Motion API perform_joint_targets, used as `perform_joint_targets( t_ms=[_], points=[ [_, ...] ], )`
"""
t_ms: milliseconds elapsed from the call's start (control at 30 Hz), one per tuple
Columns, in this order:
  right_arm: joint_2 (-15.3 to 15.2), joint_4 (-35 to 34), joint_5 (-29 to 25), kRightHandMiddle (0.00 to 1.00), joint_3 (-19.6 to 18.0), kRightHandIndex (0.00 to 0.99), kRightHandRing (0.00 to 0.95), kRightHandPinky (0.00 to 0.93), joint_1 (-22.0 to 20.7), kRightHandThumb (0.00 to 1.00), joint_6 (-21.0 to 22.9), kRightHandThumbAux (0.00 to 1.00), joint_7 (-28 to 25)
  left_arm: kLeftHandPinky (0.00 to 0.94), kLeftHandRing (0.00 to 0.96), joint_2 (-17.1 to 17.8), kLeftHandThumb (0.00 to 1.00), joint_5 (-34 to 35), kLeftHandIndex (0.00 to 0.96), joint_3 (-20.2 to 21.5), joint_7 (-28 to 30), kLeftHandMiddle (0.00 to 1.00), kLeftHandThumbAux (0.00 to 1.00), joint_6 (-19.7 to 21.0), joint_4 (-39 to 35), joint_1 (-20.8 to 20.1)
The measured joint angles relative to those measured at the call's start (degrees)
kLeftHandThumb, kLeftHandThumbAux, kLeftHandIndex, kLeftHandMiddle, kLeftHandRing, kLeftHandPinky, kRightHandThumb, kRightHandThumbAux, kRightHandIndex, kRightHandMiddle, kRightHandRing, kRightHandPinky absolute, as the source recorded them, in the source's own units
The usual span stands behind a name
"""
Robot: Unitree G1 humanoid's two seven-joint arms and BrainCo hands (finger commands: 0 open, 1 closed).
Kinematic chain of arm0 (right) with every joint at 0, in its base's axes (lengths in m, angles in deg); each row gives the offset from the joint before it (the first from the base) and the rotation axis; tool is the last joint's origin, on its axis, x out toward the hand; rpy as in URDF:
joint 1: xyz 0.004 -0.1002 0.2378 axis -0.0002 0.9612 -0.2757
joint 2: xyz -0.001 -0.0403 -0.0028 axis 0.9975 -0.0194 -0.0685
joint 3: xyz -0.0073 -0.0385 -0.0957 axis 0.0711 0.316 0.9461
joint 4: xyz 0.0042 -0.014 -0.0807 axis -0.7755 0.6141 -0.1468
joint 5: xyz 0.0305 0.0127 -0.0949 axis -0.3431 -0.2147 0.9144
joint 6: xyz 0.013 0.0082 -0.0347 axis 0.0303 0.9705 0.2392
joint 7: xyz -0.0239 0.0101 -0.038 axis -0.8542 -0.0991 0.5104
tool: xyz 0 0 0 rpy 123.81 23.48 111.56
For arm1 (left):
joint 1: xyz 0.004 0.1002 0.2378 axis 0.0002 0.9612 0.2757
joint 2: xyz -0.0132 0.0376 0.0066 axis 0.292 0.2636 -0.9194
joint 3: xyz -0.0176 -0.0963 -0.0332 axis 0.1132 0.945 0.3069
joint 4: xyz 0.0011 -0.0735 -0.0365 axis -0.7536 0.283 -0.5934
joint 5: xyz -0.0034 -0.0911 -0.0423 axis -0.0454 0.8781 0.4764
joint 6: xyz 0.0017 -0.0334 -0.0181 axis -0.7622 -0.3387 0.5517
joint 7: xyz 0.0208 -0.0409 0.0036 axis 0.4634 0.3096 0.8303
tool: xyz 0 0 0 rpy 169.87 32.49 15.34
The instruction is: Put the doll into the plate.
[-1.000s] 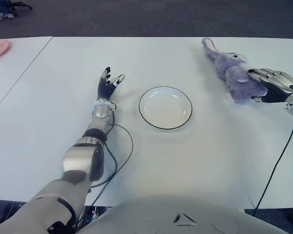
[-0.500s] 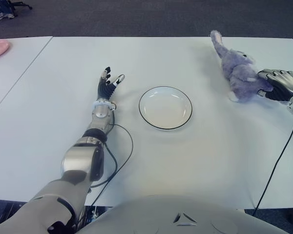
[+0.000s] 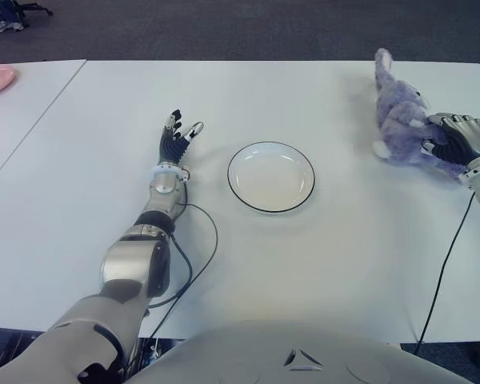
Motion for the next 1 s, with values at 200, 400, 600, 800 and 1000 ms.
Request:
perform_joint_targets(
  t_ms=[200, 400, 600, 800, 1000],
  points=[
    [3.6, -1.0, -1.2, 0.817, -0.3, 0.442, 0.796, 0.782, 0.3, 0.708, -0.6, 0.714, 2.8, 0.074, 0.082, 0.2, 0.000, 0.2, 0.058, 0.0, 0.1, 0.090, 0.512, 0.0, 0.0, 0.1],
    [5.1, -6.3, -2.5, 0.822, -0.6, 0.442, 0.804, 0.780, 1.4, 0.709, -1.8, 0.715, 2.9, 0.068, 0.088, 0.4, 0.000, 0.2, 0.065, 0.0, 0.1, 0.098, 0.509, 0.0, 0.0, 0.1],
    [5.7, -10.1, -3.1, 0.835, -0.8, 0.441, 0.819, 0.793, 2.4, 0.710, -4.4, 0.716, 2.8, 0.070, 0.091, 0.5, 0.000, 0.2, 0.065, -0.1, 0.1, 0.101, 0.507, 0.0, 0.0, 0.1],
    [5.8, -10.0, -2.1, 0.862, -0.7, 0.441, 0.845, 0.826, 2.3, 0.710, -8.1, 0.717, 5.2, 0.067, 0.093, 0.5, 0.000, 0.2, 0.062, -0.1, 0.2, 0.105, 0.502, 0.0, 0.0, 0.1],
    [5.8, -8.9, -0.6, 0.872, -0.5, 0.441, 0.854, 0.830, 1.7, 0.711, -9.9, 0.717, 7.6, 0.071, 0.094, 0.5, 0.000, 0.2, 0.059, -0.1, 0.2, 0.106, 0.501, 0.0, 0.0, 0.1]
  ],
)
